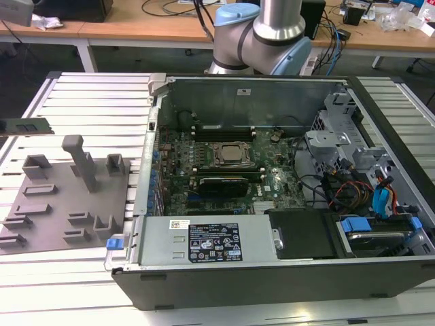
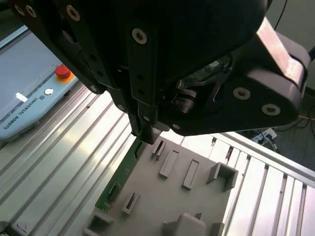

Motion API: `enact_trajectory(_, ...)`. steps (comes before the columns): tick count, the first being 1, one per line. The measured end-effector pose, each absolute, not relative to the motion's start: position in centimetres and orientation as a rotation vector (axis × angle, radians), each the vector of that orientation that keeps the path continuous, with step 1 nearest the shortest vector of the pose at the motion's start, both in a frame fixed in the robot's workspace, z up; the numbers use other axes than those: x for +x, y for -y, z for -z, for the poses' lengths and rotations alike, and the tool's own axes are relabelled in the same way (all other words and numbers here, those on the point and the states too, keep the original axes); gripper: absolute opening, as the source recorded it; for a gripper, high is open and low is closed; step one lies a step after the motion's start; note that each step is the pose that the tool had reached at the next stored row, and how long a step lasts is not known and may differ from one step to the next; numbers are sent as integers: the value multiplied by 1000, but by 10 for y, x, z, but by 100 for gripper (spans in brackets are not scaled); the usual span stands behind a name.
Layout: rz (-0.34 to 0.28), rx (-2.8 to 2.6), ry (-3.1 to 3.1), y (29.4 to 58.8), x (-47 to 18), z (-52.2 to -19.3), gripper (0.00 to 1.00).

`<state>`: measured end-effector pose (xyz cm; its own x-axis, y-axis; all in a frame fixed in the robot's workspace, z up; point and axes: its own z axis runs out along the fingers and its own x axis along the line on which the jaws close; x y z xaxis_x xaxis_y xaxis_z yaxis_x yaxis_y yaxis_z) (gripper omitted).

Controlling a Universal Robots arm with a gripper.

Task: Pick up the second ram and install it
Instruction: 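Pick up the second ram and move it above second insertion slot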

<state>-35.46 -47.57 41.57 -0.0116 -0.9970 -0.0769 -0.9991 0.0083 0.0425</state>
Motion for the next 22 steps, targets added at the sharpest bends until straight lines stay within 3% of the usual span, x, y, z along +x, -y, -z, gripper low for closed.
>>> enact_trajectory(22, -134, -2192, -2214, 476, -258, -416, 14)
